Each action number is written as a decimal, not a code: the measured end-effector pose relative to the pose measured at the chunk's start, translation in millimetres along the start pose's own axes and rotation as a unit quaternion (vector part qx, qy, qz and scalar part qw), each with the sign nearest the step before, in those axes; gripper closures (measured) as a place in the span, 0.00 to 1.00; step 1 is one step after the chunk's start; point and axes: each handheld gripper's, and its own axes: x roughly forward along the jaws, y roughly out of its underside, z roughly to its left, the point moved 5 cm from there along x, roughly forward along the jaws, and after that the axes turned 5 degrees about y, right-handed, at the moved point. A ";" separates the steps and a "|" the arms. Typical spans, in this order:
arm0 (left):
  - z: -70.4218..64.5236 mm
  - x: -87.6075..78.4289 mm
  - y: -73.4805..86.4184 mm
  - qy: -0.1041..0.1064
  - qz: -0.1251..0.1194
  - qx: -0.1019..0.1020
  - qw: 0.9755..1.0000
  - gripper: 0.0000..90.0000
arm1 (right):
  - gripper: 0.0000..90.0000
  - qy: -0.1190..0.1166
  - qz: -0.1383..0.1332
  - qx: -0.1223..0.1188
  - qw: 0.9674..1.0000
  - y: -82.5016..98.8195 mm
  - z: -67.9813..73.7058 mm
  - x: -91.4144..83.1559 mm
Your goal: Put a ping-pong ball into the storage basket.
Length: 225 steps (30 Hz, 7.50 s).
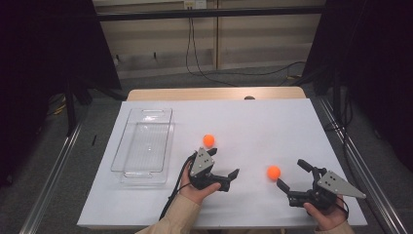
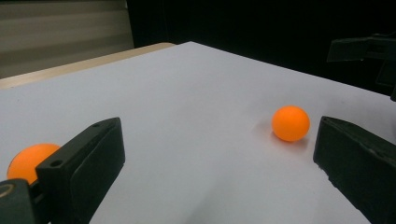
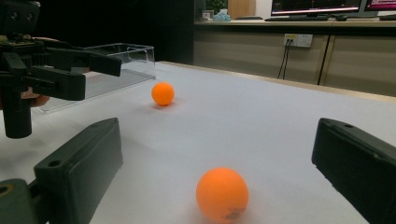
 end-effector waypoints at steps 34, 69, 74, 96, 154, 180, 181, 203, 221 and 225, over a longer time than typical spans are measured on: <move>-8.5 17.2 -0.3 0.018 0.014 -0.001 1.000 0.02 | 0.02 -0.002 0.000 0.001 1.000 0.0 0.1 0.0; -19.0 39.6 1.8 0.046 0.041 -0.008 0.998 0.02 | 0.02 -0.004 -0.002 0.005 1.000 -0.1 0.1 0.7; -20.1 43.1 4.0 0.050 0.054 -0.009 0.997 0.02 | 0.02 -0.003 -0.002 0.005 1.000 -0.3 0.0 0.7; -31.2 64.6 6.0 0.076 0.093 -0.010 0.993 0.03 | 0.02 -0.003 -0.001 0.002 1.000 -0.1 -1.0 0.4; -44.2 101.9 2.7 0.101 0.123 -0.009 0.987 0.05 | 0.02 -0.005 -0.002 0.002 1.000 -0.3 -0.4 0.4; -47.3 113.3 6.9 0.109 0.137 -0.002 0.985 0.12 | 0.02 -0.006 -0.001 0.000 1.000 -0.3 -1.3 -0.2; -47.6 112.8 7.0 0.110 0.144 -0.003 0.983 0.12 | 0.02 -0.006 -0.001 -0.001 1.000 -0.3 -1.3 -0.2; -52.4 126.4 8.9 0.128 0.166 0.011 0.978 0.27 | 0.02 -0.003 -0.004 0.002 1.000 -0.5 -2.1 -0.6; -51.9 128.6 8.9 0.124 0.174 0.011 0.977 0.33 | 0.02 -0.002 -0.002 0.000 1.000 -0.2 -2.9 -1.1; -51.8 129.1 8.6 0.128 0.177 0.013 0.976 0.35 | 0.02 -0.003 -0.002 0.000 1.000 0.0 -2.6 -0.7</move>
